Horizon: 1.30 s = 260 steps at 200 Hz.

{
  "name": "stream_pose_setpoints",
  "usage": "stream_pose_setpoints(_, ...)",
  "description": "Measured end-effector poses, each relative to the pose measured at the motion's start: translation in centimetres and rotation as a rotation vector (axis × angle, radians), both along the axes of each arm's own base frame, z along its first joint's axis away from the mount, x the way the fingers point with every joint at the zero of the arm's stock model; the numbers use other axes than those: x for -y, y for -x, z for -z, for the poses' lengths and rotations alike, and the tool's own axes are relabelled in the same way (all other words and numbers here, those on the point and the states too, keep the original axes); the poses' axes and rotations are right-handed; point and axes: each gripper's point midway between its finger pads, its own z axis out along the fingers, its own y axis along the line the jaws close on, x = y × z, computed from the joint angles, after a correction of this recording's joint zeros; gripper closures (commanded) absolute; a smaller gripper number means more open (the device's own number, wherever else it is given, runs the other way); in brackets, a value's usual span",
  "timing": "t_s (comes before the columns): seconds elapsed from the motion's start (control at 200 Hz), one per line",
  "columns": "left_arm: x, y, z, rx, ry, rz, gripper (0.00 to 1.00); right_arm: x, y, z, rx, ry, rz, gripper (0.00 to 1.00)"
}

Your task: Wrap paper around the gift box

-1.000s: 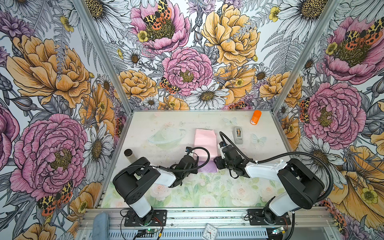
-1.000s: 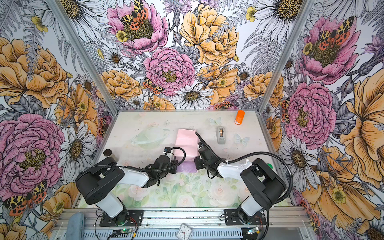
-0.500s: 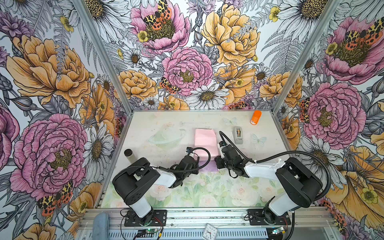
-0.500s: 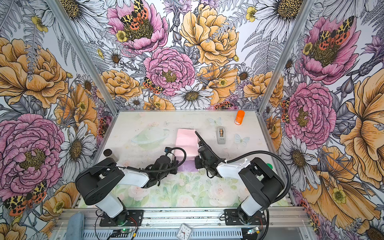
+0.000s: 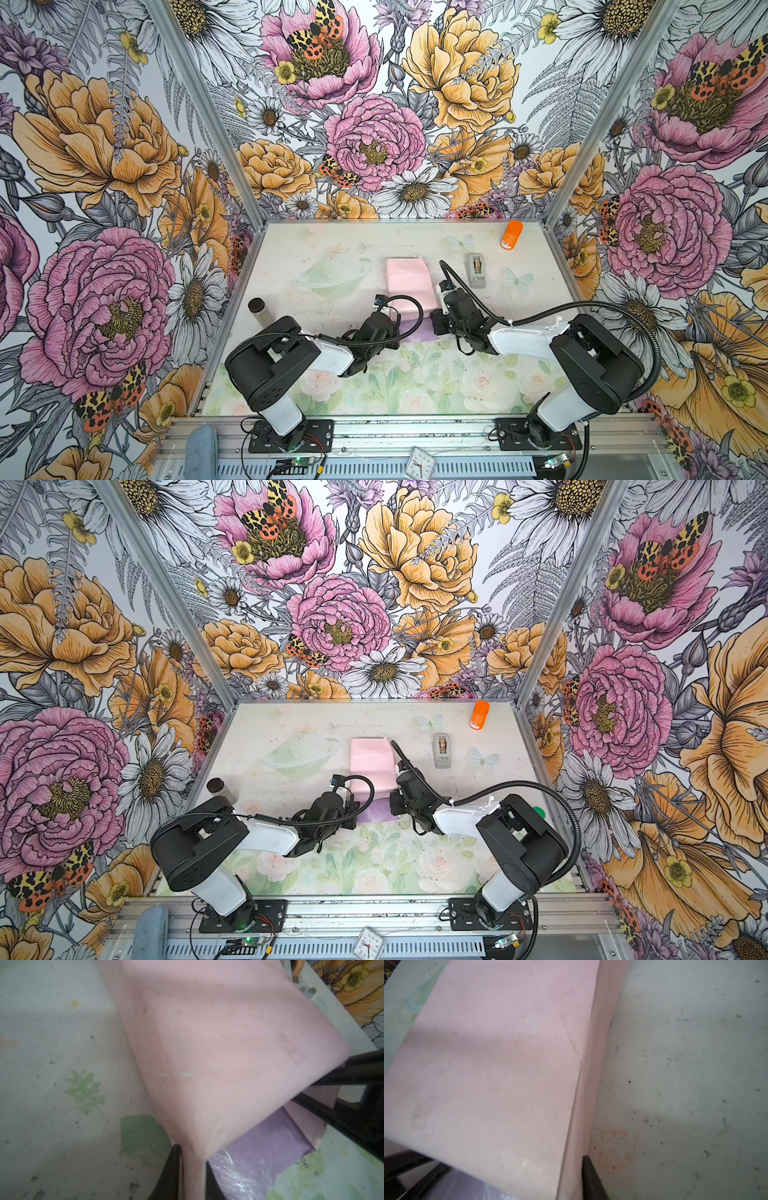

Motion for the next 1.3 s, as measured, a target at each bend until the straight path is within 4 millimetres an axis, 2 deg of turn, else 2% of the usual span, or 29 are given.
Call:
stream_pose_setpoints(0.07, -0.3, 0.0, -0.8, 0.012, 0.009, -0.013, 0.61, 0.0, 0.4, -0.2, -0.003, -0.013, -0.006, 0.58)
stream_pose_setpoints(0.115, -0.5, 0.0, -1.8, 0.027, 0.021, -0.02, 0.58, 0.1, 0.8, -0.6, -0.003, -0.023, -0.014, 0.55)
stream_pose_setpoints(0.275, -1.6, 0.2, -6.4, 0.101, 0.094, -0.058, 0.54, 0.0, 1.8, -4.0, 0.024, -0.098, -0.052, 0.52)
stream_pose_setpoints(0.35, -2.5, 0.5, -7.8, 0.126, 0.113, -0.078, 0.54, 0.1, 2.2, -5.8, 0.039, -0.136, -0.066, 0.51)
stream_pose_setpoints(0.415, -3.5, 0.8, -8.4, 0.134, 0.119, -0.095, 0.54, 0.7, 2.4, -7.0, 0.046, -0.16, -0.065, 0.52)
stream_pose_setpoints(0.505, -5.1, 1.0, -8.1, 0.129, 0.108, -0.131, 0.54, 1.8, 2.3, -7.5, 0.043, -0.172, -0.042, 0.52)
stream_pose_setpoints(0.57, -6.2, 0.9, -7.3, 0.113, 0.092, -0.156, 0.55, 2.7, 2.2, -7.3, 0.03, -0.17, -0.014, 0.53)
stream_pose_setpoints(0.705, -7.6, 0.8, -5.1, 0.063, 0.05, -0.192, 0.57, 4.9, 2.0, -5.4, -0.02, -0.121, 0.076, 0.55)
stream_pose_setpoints(0.881, -6.9, 1.3, -1.3, -0.034, 0.001, -0.15, 0.6, 5.5, 1.9, -2.2, -0.089, -0.059, 0.109, 0.56)
stream_pose_setpoints(0.986, -6.3, 1.5, 0.2, -0.075, -0.013, -0.124, 0.6, 5.3, 2.0, -0.8, -0.116, -0.055, 0.106, 0.57)
stream_pose_setpoints(1.161, -5.4, 1.2, -0.8, -0.051, 0.016, -0.099, 0.51, 4.4, 1.7, -0.1, -0.116, -0.067, 0.088, 0.57)
stream_pose_setpoints(1.231, -5.0, 1.2, -2.3, -0.01, 0.027, -0.073, 0.47, 4.1, 1.6, 0.0, -0.113, -0.069, 0.083, 0.58)
stream_pose_setpoints(1.301, -4.4, 1.3, -4.6, 0.059, 0.032, -0.019, 0.42, 4.0, 1.6, 0.0, -0.109, -0.077, 0.078, 0.58)
